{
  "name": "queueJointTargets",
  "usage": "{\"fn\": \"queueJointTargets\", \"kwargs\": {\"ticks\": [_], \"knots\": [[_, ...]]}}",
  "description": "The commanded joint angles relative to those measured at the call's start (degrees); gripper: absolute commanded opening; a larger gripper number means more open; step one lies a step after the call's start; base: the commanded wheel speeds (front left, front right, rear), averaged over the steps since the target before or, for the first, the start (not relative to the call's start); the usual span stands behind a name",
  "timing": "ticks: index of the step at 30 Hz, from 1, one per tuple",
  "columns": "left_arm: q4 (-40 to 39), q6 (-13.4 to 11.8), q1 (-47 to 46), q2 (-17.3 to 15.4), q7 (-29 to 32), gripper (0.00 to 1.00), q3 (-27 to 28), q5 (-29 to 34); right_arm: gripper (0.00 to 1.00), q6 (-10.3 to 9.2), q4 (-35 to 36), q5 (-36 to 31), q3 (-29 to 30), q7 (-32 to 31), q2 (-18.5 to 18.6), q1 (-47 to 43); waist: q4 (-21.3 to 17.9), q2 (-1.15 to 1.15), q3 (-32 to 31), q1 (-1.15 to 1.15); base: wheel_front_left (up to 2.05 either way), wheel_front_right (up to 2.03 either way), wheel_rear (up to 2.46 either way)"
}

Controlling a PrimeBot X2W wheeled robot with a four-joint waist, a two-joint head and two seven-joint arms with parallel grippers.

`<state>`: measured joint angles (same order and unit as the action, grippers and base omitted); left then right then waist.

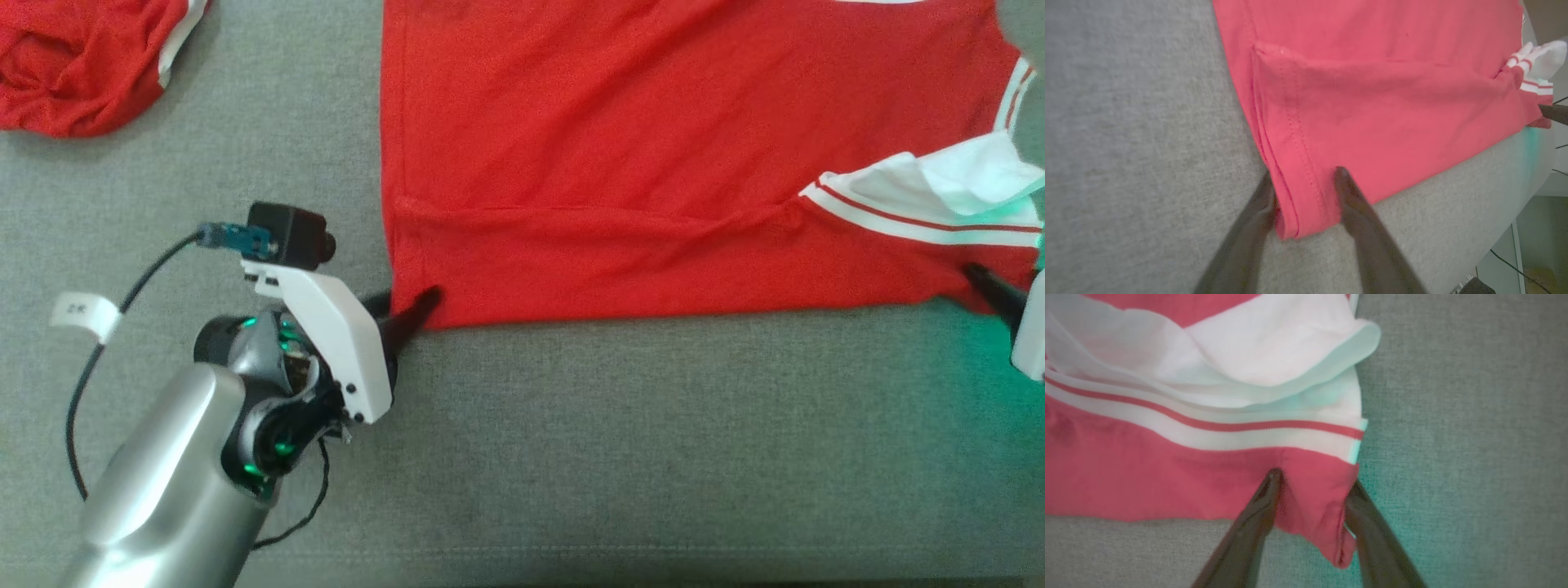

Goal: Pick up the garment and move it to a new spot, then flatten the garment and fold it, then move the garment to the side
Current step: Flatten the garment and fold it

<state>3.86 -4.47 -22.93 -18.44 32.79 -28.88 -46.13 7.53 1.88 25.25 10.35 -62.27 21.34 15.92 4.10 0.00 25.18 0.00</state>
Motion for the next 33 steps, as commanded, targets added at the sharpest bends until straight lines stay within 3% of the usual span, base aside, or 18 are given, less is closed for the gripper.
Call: {"fn": "queueJointTargets", "kwargs": {"ticks": [1,8,15,19,20,21,22,28,33], "knots": [[0.57,-0.03,1.34,-1.51,1.46,0.0,-0.12,0.42,0.0,-0.04,2.03,0.6,-0.8,-0.03,1.59,-1.06,-0.13,0.0,-0.54,0.0,0.0,0.0,0.0],[-0.62,-0.2,3.02,-3.51,0.51,0.0,0.9,0.43,0.0,-0.04,2.02,2.24,0.98,0.57,2.77,-3.97,-0.16,0.0,-5.09,0.0,0.0,0.0,0.0],[-12.24,-2.1,12.33,-8.23,2.04,0.0,2.44,-1.83,0.0,-0.04,7.18,6.69,6.18,-4.07,5.88,-12.69,0.31,0.0,-7.78,0.0,0.0,0.0,0.0],[-16.27,-3.59,17.3,-9.06,2.46,0.0,2.37,-2.94,0.0,-0.04,9.5,8.71,7.17,-6.29,6.52,-17.59,0.59,0.0,-7.7,0.0,0.0,0.0,0.0],[-16.36,-3.83,18.07,-8.89,2.41,0.19,2.11,-3.02,0.19,-0.04,9.82,8.7,7.04,-6.19,6.41,-18.38,0.63,0.0,-7.6,0.0,0.0,0.0,0.0],[-16.22,-4.13,18.62,-8.37,2.08,0.47,1.95,-3.16,0.84,-0.04,10.01,8.46,6.43,-6.09,6.55,-19.17,0.66,0.0,-7.51,0.0,0.0,0.0,0.0],[-15.92,-4.26,18.96,-7.9,1.75,1.0,1.64,-3.09,1.0,-0.04,10.16,8.14,5.56,-6.21,6.88,-20.08,0.7,0.0,-7.48,0.0,0.0,0.0,0.0],[-14.24,-4.92,19.48,-6.17,-1.07,1.0,0.99,-1.58,1.0,-0.04,11.27,8.12,4.3,-4.11,6.98,-22.07,0.6,0.0,-7.41,0.0,0.0,0.0,0.0],[-16.49,-6.36,18.91,-8.92,-2.12,1.0,3.38,0.39,1.0,-0.04,14.92,10.66,6.57,-4.51,10.26,-21.25,0.16,0.0,-6.37,0.0,0.0,0.0,0.0]]}}
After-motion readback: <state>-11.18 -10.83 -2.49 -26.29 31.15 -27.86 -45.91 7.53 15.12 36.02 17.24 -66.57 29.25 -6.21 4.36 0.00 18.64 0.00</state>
